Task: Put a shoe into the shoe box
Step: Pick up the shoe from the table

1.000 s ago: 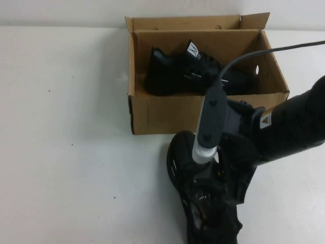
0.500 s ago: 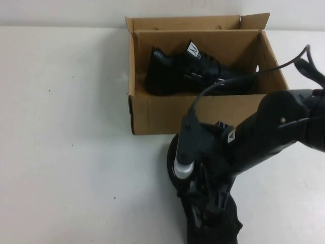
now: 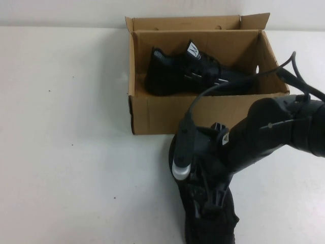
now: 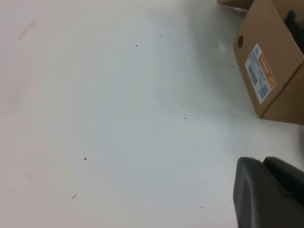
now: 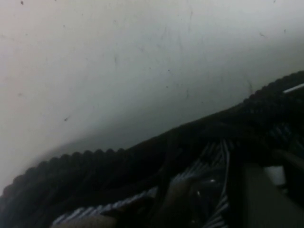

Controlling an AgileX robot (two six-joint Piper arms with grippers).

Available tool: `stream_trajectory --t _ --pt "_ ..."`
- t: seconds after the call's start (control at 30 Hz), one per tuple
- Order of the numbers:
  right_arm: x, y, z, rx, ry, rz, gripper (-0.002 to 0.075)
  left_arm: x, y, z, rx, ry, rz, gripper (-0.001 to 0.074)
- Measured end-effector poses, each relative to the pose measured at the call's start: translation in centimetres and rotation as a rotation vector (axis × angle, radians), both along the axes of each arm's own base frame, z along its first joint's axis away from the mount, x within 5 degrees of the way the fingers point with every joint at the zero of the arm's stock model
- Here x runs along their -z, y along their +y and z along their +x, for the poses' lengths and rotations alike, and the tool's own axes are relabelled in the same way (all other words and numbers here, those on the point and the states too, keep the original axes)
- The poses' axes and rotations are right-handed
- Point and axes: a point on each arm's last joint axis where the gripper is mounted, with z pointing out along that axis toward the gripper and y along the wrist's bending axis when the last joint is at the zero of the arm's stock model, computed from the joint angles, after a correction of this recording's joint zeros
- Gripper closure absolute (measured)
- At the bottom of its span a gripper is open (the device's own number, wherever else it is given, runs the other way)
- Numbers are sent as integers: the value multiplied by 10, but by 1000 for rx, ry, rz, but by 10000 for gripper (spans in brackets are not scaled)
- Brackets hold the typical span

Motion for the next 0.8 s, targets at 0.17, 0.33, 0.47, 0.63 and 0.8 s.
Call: stream_trajectory --t 0.17,0.33,0.47,0.63,0.8 --pt "-9 -2 -2 -1 -20 13 700 0 0 0 0 3 0 739" --pt "-28 -2 -8 1 -12 52 703 1 0 0 22 2 50 739" --pt "-54 2 -12 50 71 118 705 1 -5 -1 148 -25 187 739" --pt "-86 12 -17 109 197 242 706 -3 -21 -5 392 -115 297 739" --pt "-114 23 -17 175 286 399 706 -8 -33 -8 537 -215 312 694"
